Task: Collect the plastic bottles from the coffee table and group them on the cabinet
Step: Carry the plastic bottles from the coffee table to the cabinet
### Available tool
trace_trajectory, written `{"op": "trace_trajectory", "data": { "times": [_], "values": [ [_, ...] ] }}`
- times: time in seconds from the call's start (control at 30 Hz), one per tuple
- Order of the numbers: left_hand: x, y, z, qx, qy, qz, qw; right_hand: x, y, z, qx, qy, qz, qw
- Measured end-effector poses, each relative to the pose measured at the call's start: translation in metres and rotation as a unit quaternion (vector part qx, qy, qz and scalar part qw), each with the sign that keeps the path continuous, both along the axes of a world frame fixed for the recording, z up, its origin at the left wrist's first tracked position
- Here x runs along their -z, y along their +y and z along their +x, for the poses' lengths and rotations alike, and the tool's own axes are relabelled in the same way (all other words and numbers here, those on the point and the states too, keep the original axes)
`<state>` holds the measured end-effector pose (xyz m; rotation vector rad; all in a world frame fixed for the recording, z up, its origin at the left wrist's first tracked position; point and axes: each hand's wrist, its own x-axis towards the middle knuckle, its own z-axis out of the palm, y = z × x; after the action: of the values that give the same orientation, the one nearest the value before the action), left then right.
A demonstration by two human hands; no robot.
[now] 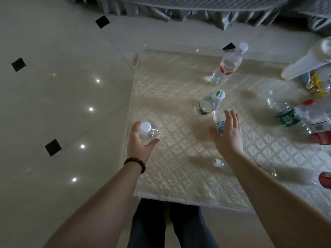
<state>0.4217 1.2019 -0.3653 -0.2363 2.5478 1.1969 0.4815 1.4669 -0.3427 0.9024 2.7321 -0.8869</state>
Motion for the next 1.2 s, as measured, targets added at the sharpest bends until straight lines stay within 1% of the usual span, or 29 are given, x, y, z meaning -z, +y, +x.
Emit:
{"op": "trace_trajectory", "data": {
  "times": [0.23, 0.33, 0.5, 0.63, 0.73, 0.87, 0.97, 1.1, 1.2],
  "values": [
    [-0.004, 0.005, -0.006, 0.007, 0.056, -0.021, 0.998, 0.009, 0.008, -0.035, 0.074, 0.051, -0.091, 0.992],
    [-0.010, 0.004, -0.004, 0.002, 0.062, -0.026, 0.998, 0.013, 0.007, -0.059, 0.092, 0.080, -0.143, 0.982],
    [-0.021, 0.004, 0.001, 0.004, 0.058, -0.025, 0.998, 0.019, 0.005, -0.075, 0.088, 0.092, -0.172, 0.977],
    [-0.038, 0.008, 0.001, 0.007, 0.071, -0.010, 0.997, 0.003, 0.003, -0.074, 0.073, 0.116, -0.171, 0.976],
    [-0.059, 0.015, -0.002, 0.012, 0.082, 0.004, 0.997, -0.025, 0.002, -0.068, 0.071, 0.138, -0.174, 0.972],
    [-0.106, 0.024, -0.006, 0.034, 0.117, 0.023, 0.992, -0.085, 0.003, -0.052, 0.060, 0.154, -0.172, 0.971],
    [-0.140, 0.033, -0.011, 0.056, 0.137, 0.037, 0.988, -0.129, 0.006, -0.039, 0.062, 0.168, -0.150, 0.972],
    [-0.195, 0.040, -0.014, 0.093, 0.167, 0.069, 0.979, -0.199, 0.001, -0.011, 0.099, 0.204, -0.134, 0.965],
    [-0.229, 0.045, -0.016, 0.129, 0.196, 0.081, 0.969, -0.236, -0.009, 0.014, 0.135, 0.228, -0.112, 0.958]
  ]
}}
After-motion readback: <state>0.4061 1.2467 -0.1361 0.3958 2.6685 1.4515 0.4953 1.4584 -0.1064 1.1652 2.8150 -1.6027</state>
